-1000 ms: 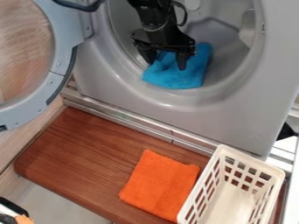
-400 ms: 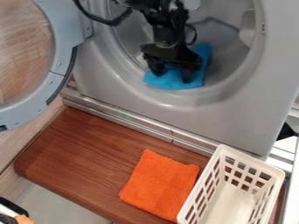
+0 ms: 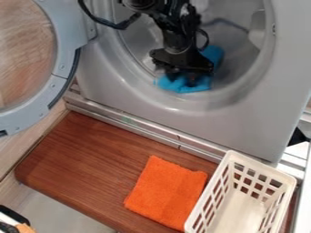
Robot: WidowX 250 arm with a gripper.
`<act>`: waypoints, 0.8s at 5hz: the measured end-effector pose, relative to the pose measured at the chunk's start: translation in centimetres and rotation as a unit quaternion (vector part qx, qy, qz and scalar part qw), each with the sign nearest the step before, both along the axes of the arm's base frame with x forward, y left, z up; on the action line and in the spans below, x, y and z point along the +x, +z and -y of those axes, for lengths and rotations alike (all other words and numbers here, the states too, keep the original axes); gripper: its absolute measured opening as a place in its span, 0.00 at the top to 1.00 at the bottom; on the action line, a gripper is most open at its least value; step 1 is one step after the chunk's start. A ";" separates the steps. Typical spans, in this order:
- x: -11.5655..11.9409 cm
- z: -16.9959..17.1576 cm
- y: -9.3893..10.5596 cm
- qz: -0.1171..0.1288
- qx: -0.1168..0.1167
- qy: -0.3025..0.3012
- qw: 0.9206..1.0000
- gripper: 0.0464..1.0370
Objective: Put the blue cloth in the basket
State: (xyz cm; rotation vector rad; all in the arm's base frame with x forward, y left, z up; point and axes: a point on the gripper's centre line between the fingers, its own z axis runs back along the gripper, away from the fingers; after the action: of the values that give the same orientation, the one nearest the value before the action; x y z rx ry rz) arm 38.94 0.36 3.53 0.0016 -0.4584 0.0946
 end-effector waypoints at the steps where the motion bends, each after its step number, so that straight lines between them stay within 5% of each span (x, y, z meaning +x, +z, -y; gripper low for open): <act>1: -2.6 0.5 1.5 -0.010 -0.013 -0.005 1.000 0.90; 2: -6.0 2.3 3.3 -0.041 -0.032 -0.007 0.999 0.95; 3: -9.6 5.0 2.3 -0.091 -0.035 -0.044 0.994 0.95; 4: -11.9 7.8 0.8 -0.114 -0.051 -0.082 0.989 0.95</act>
State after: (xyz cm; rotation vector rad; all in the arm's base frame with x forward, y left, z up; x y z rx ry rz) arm 27.07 -7.45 4.36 -0.1248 -0.2223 -0.0443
